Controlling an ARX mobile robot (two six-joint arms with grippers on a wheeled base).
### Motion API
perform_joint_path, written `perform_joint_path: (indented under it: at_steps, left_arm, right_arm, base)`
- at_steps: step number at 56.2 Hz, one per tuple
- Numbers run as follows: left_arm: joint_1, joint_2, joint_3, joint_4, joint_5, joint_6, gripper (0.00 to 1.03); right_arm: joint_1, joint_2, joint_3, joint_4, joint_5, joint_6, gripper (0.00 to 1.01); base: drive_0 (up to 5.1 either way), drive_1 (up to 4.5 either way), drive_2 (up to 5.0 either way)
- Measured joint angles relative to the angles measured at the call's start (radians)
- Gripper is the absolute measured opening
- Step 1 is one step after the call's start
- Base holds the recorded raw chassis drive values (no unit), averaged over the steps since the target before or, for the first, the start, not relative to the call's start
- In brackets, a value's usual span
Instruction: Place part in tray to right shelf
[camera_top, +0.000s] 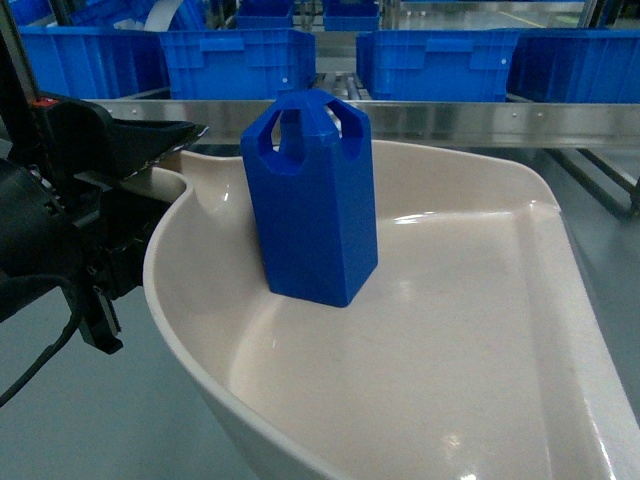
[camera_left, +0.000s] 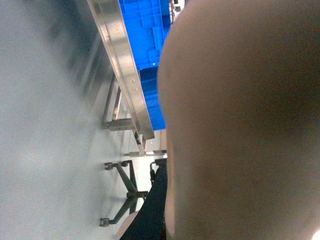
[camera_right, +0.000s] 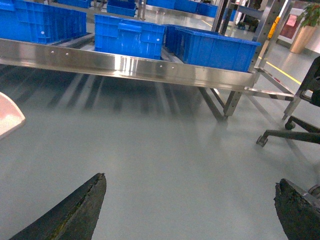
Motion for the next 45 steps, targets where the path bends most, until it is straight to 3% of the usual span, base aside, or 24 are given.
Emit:
perform_joint_path:
  at_steps: [45]
  left_arm:
    - [0.001, 0.000, 0.001, -0.001, -0.003, 0.000, 0.14]
  right_arm:
    - [0.000, 0.000, 0.000, 0.000, 0.000, 0.000, 0.98]
  base:
    - [0.0, 0.00, 0.0]
